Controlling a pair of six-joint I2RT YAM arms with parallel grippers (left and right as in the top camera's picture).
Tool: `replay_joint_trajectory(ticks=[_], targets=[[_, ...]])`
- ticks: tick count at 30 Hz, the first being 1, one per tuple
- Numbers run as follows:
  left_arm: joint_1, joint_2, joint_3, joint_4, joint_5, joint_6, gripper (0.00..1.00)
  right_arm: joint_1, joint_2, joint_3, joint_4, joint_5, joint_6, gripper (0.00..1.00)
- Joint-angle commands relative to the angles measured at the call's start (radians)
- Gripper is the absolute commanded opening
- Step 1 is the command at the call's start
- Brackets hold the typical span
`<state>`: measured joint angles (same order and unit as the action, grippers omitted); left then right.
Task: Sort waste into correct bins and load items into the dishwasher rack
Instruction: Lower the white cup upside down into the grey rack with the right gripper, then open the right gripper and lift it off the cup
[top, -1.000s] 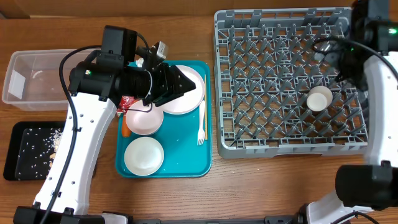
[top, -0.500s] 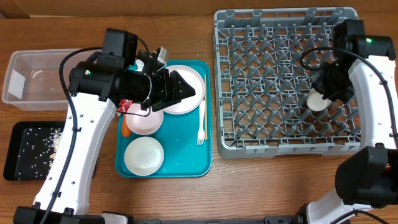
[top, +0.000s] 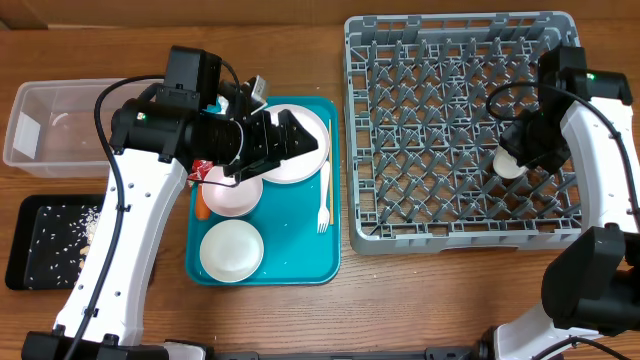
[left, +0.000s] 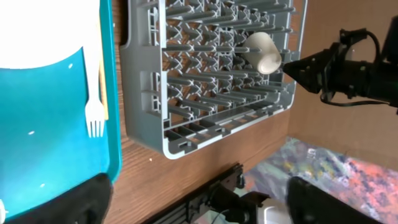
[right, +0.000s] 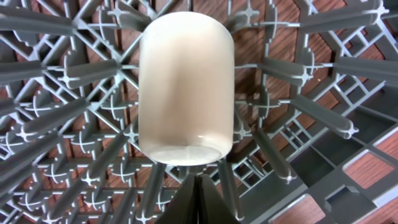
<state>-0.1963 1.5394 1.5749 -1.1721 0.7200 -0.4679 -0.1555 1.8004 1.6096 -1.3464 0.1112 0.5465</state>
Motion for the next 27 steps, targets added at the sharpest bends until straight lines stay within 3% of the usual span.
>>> replay_joint_trajectory(ticks=[1,19,27], targets=[[0.000,0.003,-0.002,0.002,-0.026,0.019,1.00,-0.006,-0.003,-0.013,0.013,-0.010,0.008,0.04],[0.000,0.003,-0.002,0.002,-0.077,0.019,1.00,-0.018,0.001,-0.066,0.135,-0.006,0.006,0.04],[0.000,0.003,-0.002,0.000,-0.102,0.019,1.00,-0.029,0.001,-0.066,0.177,0.101,0.002,0.04]])
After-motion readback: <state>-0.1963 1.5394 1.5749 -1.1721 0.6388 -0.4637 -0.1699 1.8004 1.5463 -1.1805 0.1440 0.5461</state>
